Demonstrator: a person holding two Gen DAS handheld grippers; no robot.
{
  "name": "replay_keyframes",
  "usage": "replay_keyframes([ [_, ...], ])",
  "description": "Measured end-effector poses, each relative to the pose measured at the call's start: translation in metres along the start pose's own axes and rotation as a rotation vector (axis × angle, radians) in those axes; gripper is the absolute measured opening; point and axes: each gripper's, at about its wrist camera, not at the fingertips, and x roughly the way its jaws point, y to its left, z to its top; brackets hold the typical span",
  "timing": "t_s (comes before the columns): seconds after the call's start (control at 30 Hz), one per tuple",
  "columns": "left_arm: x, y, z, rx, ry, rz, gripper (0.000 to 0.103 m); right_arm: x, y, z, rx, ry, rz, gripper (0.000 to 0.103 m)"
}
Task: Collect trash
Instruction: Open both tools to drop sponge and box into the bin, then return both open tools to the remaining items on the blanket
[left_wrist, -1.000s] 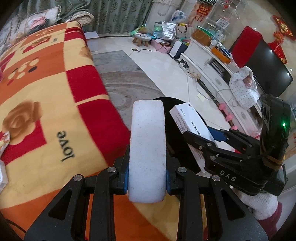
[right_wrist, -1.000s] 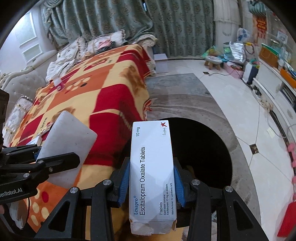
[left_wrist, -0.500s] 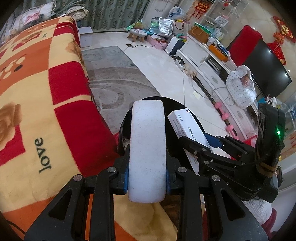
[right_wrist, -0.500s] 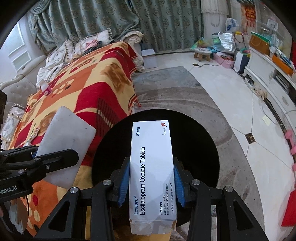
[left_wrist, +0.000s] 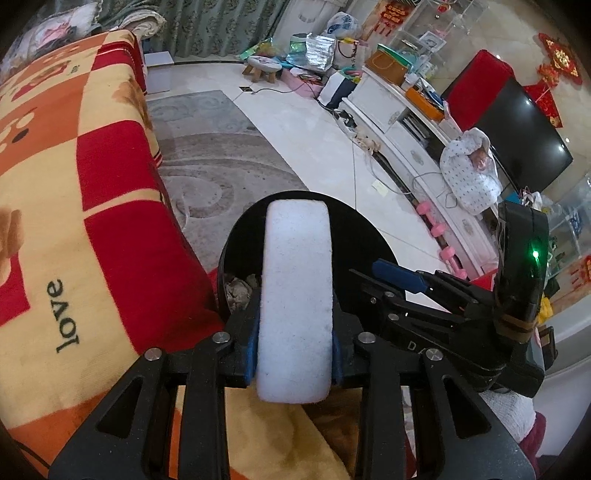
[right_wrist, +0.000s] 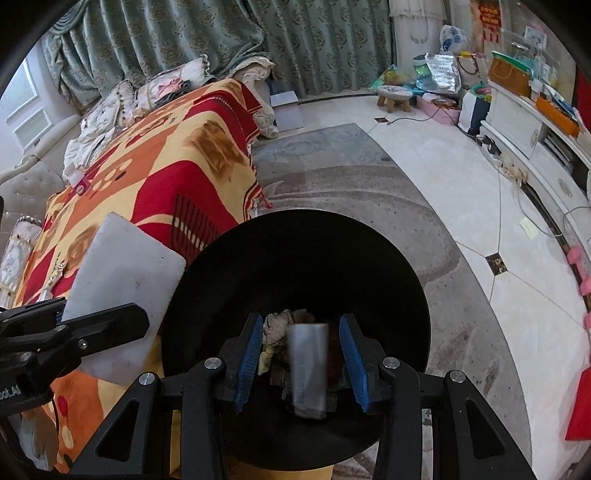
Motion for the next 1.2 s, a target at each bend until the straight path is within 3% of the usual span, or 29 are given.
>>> replay_keyframes([
  [0.1, 0.0, 0.003, 0.0, -0.015, -0.003, -0.003, 0.049, 0.0, 0.001, 0.0, 0.01, 0.002, -0.004, 0.046],
  [0.63, -0.018, 0.023, -0.008, -0.043, -0.018, 0.028, 0.049, -0.005, 0.017, -0.004, -0.012, 0.014, 0.001, 0.049],
  [0.9, -0.043, 0.052, -0.016, -0.069, -0.046, 0.095, 0.049, -0.006, 0.049, -0.004, -0.066, 0.017, 0.031, 0.053],
  [1.2, -0.091, 0.129, -0.037, -0.136, -0.084, 0.235, 0.049, 0.001, 0.1, -0.005, -0.139, 0.035, 0.1, 0.055],
])
